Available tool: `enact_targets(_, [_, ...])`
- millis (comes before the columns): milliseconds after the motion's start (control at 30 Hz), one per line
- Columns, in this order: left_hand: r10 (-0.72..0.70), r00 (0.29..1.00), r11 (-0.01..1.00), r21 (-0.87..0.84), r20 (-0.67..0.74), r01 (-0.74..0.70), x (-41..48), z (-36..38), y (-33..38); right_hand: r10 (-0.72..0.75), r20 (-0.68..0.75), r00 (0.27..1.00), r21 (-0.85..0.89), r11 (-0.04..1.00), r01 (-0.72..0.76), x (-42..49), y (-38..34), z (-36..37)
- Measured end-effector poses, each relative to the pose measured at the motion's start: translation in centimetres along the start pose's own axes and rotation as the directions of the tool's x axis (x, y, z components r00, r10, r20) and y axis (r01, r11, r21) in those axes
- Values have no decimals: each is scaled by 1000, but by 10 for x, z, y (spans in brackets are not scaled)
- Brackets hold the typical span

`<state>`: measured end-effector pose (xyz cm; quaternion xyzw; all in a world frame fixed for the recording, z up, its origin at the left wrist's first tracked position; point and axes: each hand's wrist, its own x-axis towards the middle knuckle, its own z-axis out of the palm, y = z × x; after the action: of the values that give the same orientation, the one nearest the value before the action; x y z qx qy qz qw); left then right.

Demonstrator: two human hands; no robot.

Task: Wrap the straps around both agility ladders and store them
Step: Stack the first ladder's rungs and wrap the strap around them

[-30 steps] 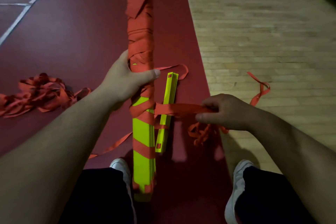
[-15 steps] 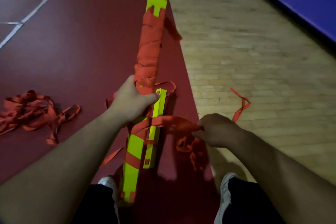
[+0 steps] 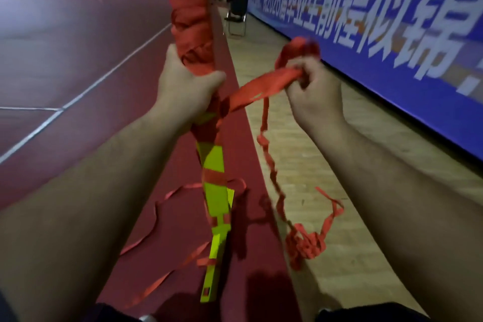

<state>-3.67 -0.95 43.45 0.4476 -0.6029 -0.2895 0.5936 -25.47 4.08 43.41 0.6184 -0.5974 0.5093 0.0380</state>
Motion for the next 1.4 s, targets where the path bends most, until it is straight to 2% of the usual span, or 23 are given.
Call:
enact_targets(33, [33,999,999,6,-29,-33,4,-6,10,158,219,963,-163,979,-123,-4,0,-5])
enact_targets(67, [53,998,998,31,-42,-52,5,-14,17,380,456,805,-362,905,-223,-12,-1,-11])
enact_targets(100, [63,997,997,56,-40,-60,4,-19,21,561,595,576,-544,808,-225,-19,-2,-15])
enact_targets(133, [58,998,994,91,-28,-55,2,-25,21,650,640,410,-646,744,-173,-25,-4,-18])
enact_targets(167, [58,998,991,120,-16,-56,-1,-30,19,668,644,373,-695,714,-81,-28,-3,-19])
enact_targets(300, [58,998,977,205,30,-63,-11,-42,19,485,629,607,-755,568,328,-26,-6,-14])
enact_targets(367, [61,997,968,240,39,-68,-12,-47,23,377,707,598,-636,710,303,-24,-8,-13])
enact_targets(433, [79,996,958,272,43,-88,-12,-56,31,351,798,490,-457,883,111,-21,-24,-19])
enact_targets(467, [86,995,954,284,46,-96,-11,-59,35,329,794,511,-403,914,37,-16,-34,-23])
enact_targets(500, [91,995,953,285,42,-100,-11,-62,38,275,727,629,-366,930,17,-8,-44,-26])
enact_targets(567, [95,995,964,247,13,-96,-9,-66,48,33,293,955,-402,911,92,13,-59,-36])
enact_targets(600, [102,995,970,223,-4,-98,-8,-67,52,-138,51,989,-456,878,146,21,-66,-42])
enact_targets(633, [105,994,975,198,-21,-99,-6,-70,57,-256,-80,963,-499,847,183,27,-72,-48])
enact_targets(700, [100,994,982,164,-42,-91,-3,-75,62,-232,-57,971,-543,823,165,31,-71,-57])
enact_targets(800, [100,994,973,215,-48,-88,2,-90,58,69,37,997,-422,905,-47,31,-58,-70])
enact_targets(833, [110,993,960,262,-39,-96,2,-94,54,181,88,980,-253,955,-153,31,-57,-74])
enact_targets(900, [138,990,920,371,-3,-127,-2,-96,46,312,317,896,33,940,-339,29,-58,-75])
enact_targets(933, [156,988,896,419,14,-147,-6,-94,42,311,452,836,54,926,-374,27,-58,-73])
enact_targets(1000, [184,983,851,497,23,-171,-10,-92,36,282,641,714,-87,951,-298,23,-59,-69])
enact_targets(1067, [176,984,824,546,1,-148,-9,-93,29,280,749,601,-203,960,-194,17,-60,-63])
enact_targets(1200, [147,988,795,599,-42,-93,-2,-100,20,253,857,449,-165,960,-225,9,-58,-58])
enact_targets(1300, [142,989,780,619,-27,-95,1,-105,16,214,876,432,-248,968,24,7,-59,-50])
enact_targets(1400, [124,992,770,630,10,-103,2,-105,14,316,912,261,-394,853,343,-12,-66,-28])
